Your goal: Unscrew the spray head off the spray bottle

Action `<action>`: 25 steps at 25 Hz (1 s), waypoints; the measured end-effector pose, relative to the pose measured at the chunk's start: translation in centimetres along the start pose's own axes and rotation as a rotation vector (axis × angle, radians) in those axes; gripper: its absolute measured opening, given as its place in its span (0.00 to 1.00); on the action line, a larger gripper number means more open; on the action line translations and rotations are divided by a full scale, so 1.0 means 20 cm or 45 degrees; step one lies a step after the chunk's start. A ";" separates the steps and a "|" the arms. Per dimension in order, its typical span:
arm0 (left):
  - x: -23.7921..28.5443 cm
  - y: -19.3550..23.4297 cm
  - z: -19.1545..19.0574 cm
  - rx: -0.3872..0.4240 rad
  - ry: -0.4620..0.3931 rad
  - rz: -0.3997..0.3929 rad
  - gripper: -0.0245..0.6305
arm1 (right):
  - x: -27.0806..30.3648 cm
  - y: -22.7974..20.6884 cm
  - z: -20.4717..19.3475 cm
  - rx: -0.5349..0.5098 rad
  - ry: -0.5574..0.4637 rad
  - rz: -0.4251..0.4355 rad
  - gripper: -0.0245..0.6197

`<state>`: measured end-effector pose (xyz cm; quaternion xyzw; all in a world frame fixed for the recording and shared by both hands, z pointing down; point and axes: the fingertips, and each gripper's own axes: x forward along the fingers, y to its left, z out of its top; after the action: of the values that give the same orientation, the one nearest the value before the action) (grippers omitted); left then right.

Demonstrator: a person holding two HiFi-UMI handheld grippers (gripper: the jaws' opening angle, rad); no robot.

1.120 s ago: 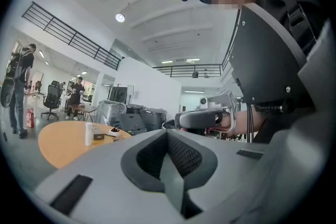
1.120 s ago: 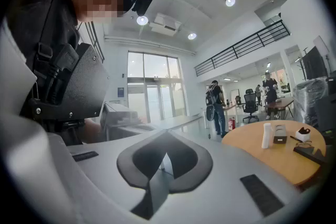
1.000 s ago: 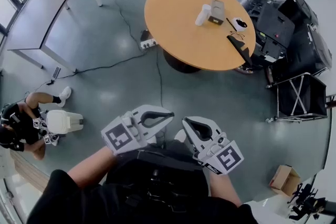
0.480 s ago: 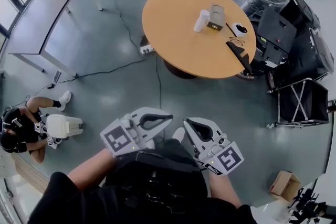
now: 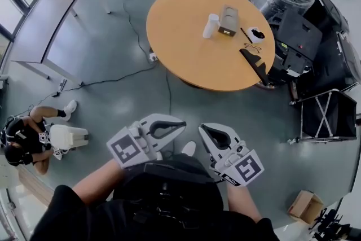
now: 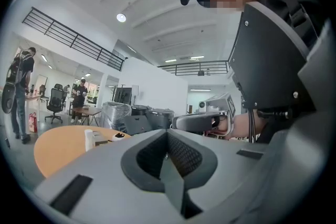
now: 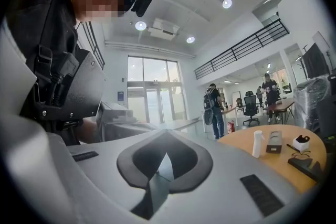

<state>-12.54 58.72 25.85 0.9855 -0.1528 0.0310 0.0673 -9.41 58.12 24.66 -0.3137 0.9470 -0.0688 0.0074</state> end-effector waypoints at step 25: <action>0.67 0.21 0.01 -0.003 0.092 0.101 0.04 | -0.19 -0.67 0.00 0.051 -0.003 0.133 0.05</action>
<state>-1.06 50.77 27.34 0.9768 -0.1893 0.0690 0.0727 1.65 49.73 26.38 -0.2637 0.9605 -0.0869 0.0182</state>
